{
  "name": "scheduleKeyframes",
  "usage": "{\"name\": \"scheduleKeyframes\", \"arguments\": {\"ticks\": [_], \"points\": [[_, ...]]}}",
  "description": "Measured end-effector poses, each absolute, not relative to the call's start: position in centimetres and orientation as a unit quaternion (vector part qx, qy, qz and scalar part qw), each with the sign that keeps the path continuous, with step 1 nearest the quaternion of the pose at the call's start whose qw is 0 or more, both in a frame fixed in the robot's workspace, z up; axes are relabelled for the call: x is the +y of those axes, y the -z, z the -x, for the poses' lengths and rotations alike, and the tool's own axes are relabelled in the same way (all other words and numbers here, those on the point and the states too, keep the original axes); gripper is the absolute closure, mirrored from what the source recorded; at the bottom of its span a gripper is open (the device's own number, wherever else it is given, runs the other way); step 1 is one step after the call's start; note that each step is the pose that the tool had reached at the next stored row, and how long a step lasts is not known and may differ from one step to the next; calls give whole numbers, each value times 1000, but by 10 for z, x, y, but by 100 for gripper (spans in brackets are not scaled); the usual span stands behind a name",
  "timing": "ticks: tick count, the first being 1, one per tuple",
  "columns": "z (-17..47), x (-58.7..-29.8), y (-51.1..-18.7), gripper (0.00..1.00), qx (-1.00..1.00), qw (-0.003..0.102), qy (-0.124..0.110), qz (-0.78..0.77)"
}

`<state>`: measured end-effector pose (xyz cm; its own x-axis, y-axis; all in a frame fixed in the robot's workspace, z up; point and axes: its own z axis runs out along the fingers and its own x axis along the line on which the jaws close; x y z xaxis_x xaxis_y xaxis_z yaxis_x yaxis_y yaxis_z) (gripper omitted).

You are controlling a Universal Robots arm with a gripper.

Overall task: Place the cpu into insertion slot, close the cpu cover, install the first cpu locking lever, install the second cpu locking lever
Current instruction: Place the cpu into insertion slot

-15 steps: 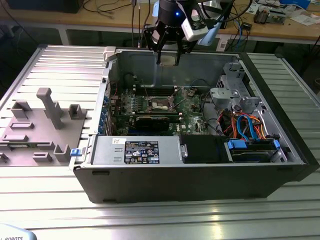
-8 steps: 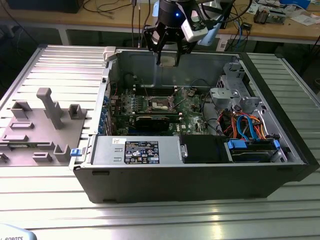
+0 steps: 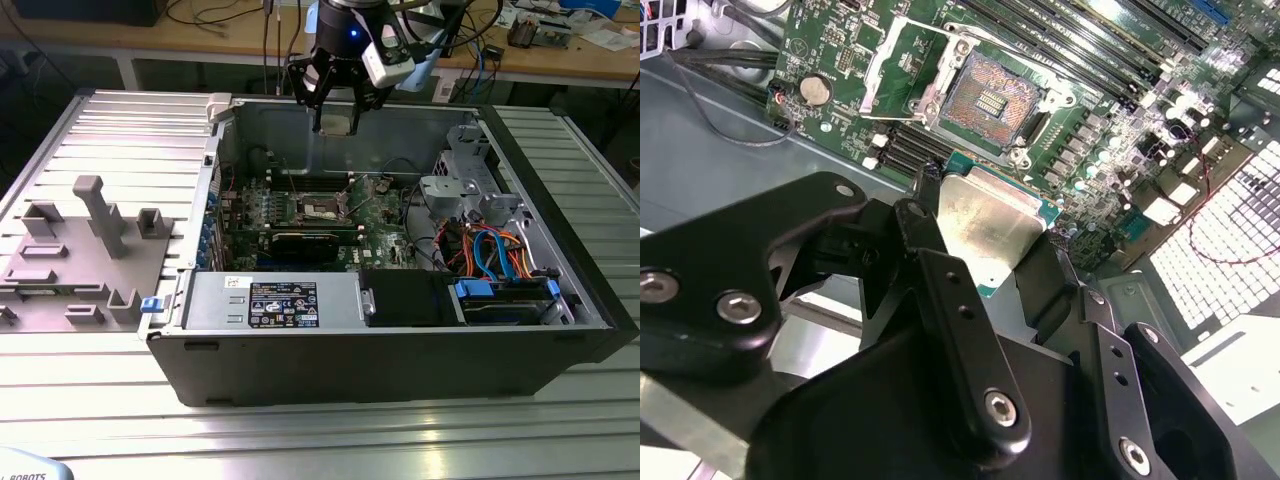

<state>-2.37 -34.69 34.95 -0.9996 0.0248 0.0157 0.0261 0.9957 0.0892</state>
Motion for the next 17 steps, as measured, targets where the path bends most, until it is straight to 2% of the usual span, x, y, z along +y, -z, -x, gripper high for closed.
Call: {"name": "scheduleKeyframes", "arguments": {"ticks": [17], "points": [[24,-347,-344,46,-999,7,45,13]]}}
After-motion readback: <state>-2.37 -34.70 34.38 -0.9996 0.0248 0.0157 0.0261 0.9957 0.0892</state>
